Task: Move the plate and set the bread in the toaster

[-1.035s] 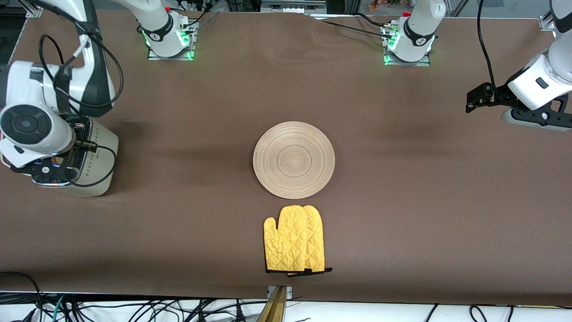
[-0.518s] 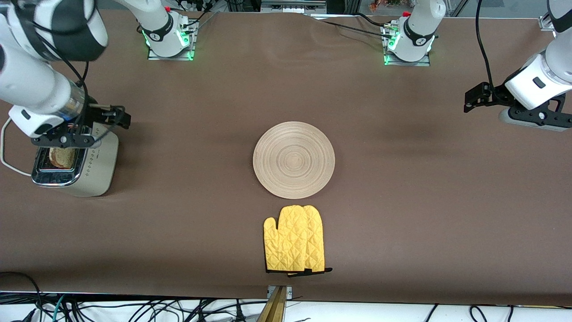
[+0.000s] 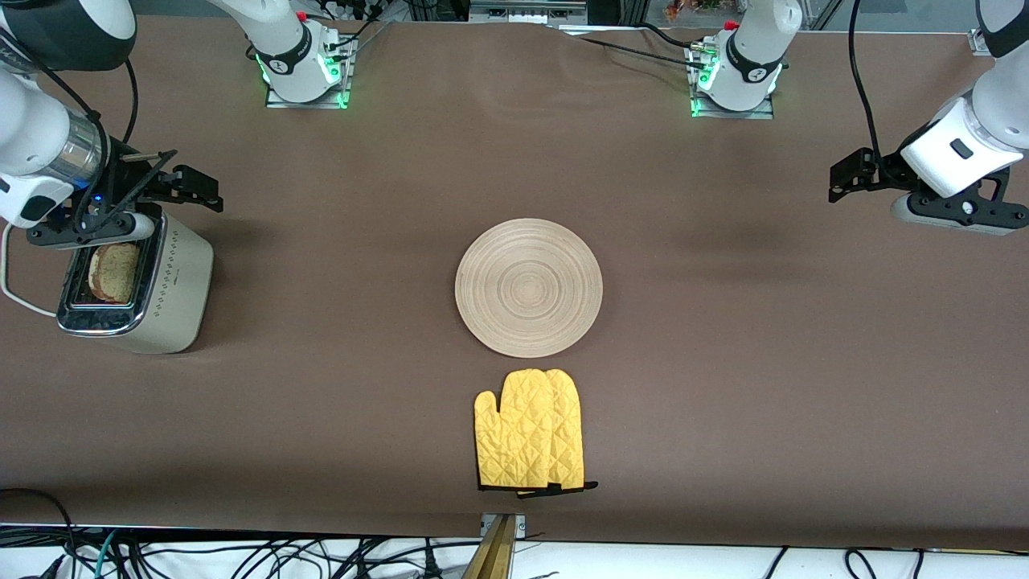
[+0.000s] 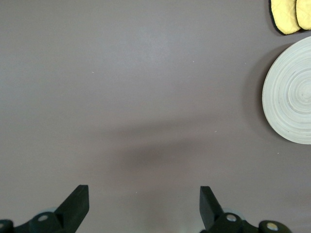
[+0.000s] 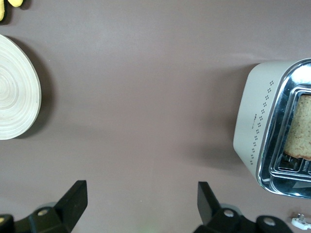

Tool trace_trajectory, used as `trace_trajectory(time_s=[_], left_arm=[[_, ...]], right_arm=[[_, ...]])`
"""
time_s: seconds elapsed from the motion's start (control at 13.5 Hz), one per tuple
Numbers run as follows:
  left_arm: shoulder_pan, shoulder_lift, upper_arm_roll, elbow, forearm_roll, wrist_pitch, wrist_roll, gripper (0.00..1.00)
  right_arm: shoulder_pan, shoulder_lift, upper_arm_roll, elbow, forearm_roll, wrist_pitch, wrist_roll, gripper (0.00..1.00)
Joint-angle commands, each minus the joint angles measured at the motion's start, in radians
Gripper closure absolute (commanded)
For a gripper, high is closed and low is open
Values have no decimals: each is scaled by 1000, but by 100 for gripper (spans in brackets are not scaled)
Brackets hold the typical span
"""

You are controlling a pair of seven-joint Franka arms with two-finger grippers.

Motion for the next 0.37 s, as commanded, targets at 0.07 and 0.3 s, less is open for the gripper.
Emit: trace_trajectory(time_s=[0.07, 0.3], left_arm=[[-6, 12, -6, 31, 26, -26, -31, 0], [-6, 12, -8, 31, 26, -31, -31, 0]], right_arm=[[-18, -14, 19, 24, -10, -14, -18, 0], [-18, -14, 19, 32, -30, -14, -18, 0]])
